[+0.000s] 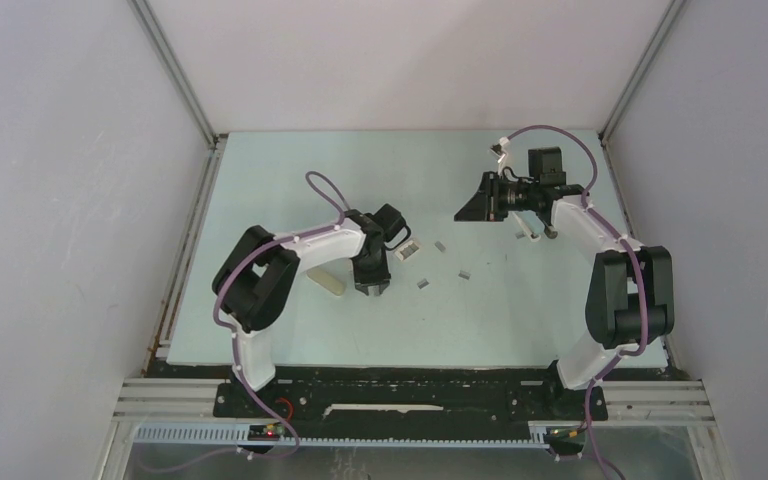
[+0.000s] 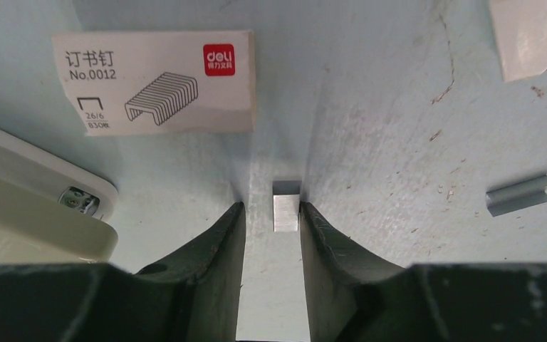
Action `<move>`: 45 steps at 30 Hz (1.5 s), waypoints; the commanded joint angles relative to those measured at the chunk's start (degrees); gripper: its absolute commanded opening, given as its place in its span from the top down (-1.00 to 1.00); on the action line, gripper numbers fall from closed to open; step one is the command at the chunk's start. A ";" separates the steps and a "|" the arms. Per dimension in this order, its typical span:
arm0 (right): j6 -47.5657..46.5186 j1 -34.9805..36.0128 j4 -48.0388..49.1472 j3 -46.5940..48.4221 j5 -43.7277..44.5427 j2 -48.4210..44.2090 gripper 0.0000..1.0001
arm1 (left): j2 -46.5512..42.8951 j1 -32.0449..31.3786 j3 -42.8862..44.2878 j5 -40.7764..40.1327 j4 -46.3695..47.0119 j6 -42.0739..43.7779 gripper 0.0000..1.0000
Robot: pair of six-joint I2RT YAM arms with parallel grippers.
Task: Unload the staples from the stapler
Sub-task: Place the staple at the center of the board, then pick up the staple from the center of the board.
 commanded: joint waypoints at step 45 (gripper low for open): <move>0.40 -4.39 0.82 0.29 -3.12 -1.02 0.37 | 9.52 1.93 30.01 1.29 -4.00 -28.11 0.86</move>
